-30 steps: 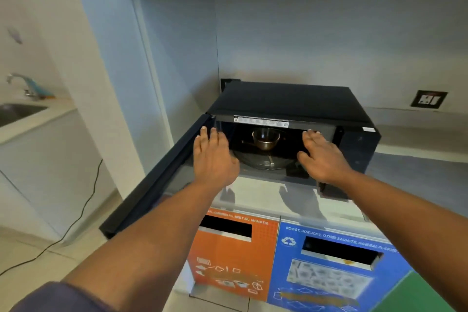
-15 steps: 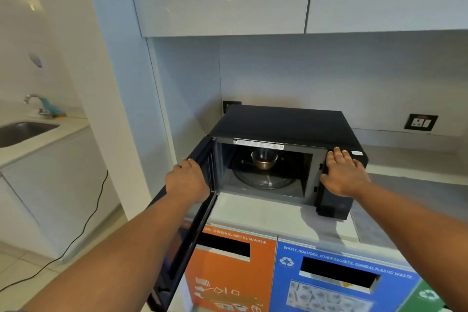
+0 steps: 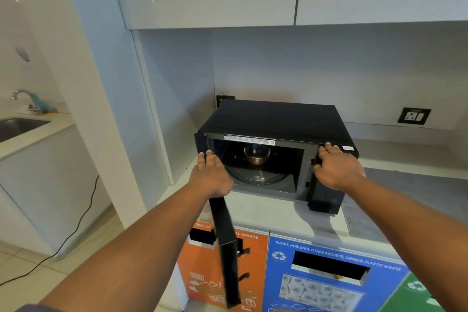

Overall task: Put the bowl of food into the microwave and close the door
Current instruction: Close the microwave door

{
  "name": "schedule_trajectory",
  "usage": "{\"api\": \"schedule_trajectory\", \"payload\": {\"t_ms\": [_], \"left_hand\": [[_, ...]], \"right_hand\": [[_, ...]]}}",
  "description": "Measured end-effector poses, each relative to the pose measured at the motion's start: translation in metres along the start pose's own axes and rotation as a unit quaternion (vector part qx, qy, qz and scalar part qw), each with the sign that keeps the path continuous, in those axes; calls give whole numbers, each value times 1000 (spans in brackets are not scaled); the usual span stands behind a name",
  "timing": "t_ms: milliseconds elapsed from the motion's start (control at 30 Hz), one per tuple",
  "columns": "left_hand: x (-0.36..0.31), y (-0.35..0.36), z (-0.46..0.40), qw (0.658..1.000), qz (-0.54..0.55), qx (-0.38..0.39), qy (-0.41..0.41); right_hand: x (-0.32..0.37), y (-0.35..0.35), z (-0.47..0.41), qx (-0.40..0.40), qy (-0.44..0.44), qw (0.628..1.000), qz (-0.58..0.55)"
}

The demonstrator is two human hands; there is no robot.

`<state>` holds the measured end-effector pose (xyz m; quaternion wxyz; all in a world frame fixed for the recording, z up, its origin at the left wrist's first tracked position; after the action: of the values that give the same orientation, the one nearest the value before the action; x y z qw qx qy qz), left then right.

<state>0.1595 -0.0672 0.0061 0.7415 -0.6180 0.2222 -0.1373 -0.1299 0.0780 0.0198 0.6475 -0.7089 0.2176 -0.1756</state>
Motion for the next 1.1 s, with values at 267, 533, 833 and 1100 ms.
{"api": "schedule_trajectory", "payload": {"t_ms": [267,533,833,1100], "left_hand": [[-88,4,-30,984,31,-20,174],[-141,6,-62,951,8,-65,302],[-168,11,-97,929,-41,-120,346],[-176,9,-111,930,-29,-143,336]], "right_hand": [[-13,-19,-10,-34,-5,999,-5],[-19,-20,-30,-37,-21,999,-12],[-21,6,-46,20,-113,992,-55],[-20,13,-57,-61,-115,991,-16]]}}
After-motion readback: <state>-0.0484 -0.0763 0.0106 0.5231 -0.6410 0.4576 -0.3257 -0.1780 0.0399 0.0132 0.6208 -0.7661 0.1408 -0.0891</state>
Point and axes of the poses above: each hand's wrist, its own z-axis away from the middle knuckle, its own y-axis out of the palm, x = y × z, the point moved 7 cm from there along -z, towards the middle knuckle, and after that the axes turned 3 degrees about z, right-handed, at the moved point
